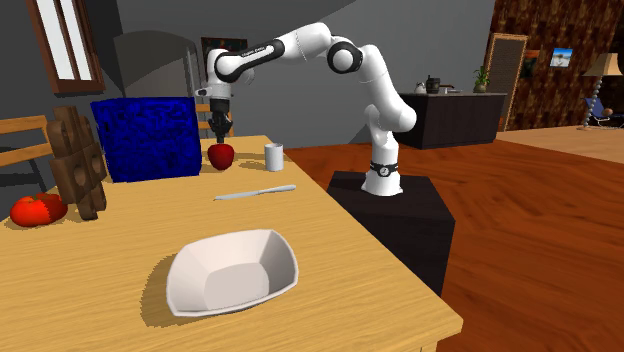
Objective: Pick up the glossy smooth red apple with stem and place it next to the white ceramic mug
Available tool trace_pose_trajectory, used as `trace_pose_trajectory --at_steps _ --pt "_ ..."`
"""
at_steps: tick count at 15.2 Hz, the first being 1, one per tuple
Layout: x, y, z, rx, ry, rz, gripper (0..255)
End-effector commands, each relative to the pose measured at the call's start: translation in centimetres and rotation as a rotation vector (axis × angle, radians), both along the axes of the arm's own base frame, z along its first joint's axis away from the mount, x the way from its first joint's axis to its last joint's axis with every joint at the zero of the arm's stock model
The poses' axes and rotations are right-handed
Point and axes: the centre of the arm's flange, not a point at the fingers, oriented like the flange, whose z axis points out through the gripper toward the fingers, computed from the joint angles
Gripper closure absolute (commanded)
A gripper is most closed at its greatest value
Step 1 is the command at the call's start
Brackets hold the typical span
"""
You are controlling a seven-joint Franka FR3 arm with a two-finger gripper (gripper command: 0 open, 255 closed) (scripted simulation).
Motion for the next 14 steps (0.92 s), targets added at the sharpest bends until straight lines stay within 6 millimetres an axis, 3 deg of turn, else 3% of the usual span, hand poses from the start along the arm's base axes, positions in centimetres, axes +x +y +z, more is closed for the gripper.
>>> trace_pose_trajectory --at_steps 1,3,4,9,13,14 --pt "0.0 0.0 0.0 0.0 0.0 0.0 255" --pt "0.0 0.0 0.0 0.0 0.0 0.0 255" --pt "0.0 0.0 0.0 0.0 0.0 0.0 0" --pt "0.0 0.0 0.0 0.0 0.0 0.0 0" --pt "-0.7 0.1 4.9 0.0 0.0 0.0 0" --pt "-0.7 0.1 4.9 0.0 0.0 0.0 0"
